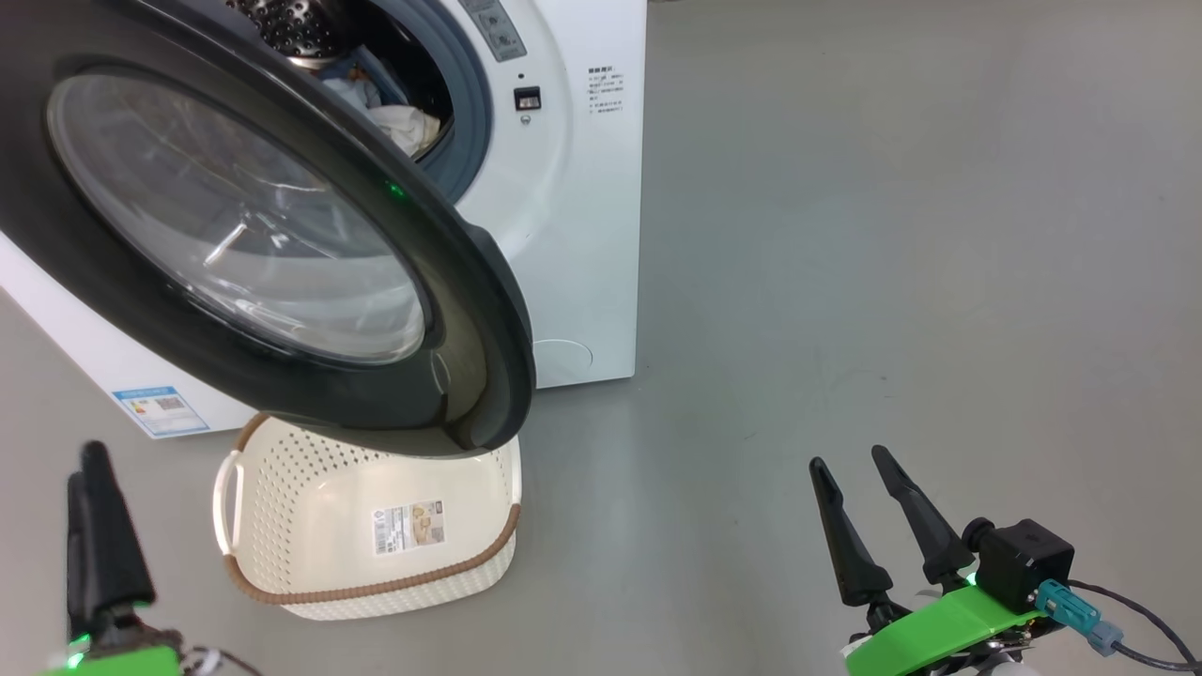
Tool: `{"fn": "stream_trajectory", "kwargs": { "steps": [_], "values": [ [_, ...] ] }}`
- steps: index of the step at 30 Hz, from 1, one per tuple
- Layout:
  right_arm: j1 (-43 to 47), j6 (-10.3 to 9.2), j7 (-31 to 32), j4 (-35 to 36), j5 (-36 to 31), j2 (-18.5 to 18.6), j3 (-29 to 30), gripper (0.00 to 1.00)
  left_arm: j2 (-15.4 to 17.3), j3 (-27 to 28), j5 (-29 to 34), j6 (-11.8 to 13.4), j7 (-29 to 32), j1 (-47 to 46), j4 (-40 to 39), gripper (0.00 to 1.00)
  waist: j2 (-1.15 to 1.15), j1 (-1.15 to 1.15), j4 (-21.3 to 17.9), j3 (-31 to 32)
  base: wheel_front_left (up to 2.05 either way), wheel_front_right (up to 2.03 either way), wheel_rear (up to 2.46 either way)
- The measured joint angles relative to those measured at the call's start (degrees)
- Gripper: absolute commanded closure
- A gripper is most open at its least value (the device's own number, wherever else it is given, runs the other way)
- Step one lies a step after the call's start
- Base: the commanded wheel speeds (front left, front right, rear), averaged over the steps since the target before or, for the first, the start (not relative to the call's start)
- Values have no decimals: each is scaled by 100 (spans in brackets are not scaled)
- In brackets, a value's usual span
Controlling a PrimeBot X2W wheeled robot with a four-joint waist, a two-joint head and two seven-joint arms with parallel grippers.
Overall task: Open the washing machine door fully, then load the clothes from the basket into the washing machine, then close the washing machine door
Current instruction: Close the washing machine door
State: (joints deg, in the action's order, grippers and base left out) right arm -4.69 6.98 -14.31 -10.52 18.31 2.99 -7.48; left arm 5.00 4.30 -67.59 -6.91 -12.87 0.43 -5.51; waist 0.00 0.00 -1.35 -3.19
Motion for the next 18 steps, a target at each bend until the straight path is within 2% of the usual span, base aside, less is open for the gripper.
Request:
{"fn": "stream_trajectory", "kwargs": {
  "steps": [5,11,18],
  "values": [
    [0,0,0,9,0,0,-3,0,194,-221,1394,-34,-166,181,29,0,0,0,4,3,0,0,0],
    [-1,0,0,32,0,0,-23,0,83,-67,3331,-35,-167,296,23,0,0,0,9,13,0,0,0],
    [-1,0,0,60,-9,0,-36,0,25,-101,4653,-40,-168,407,113,0,0,0,12,-28,0,0,0]
  ]
}}
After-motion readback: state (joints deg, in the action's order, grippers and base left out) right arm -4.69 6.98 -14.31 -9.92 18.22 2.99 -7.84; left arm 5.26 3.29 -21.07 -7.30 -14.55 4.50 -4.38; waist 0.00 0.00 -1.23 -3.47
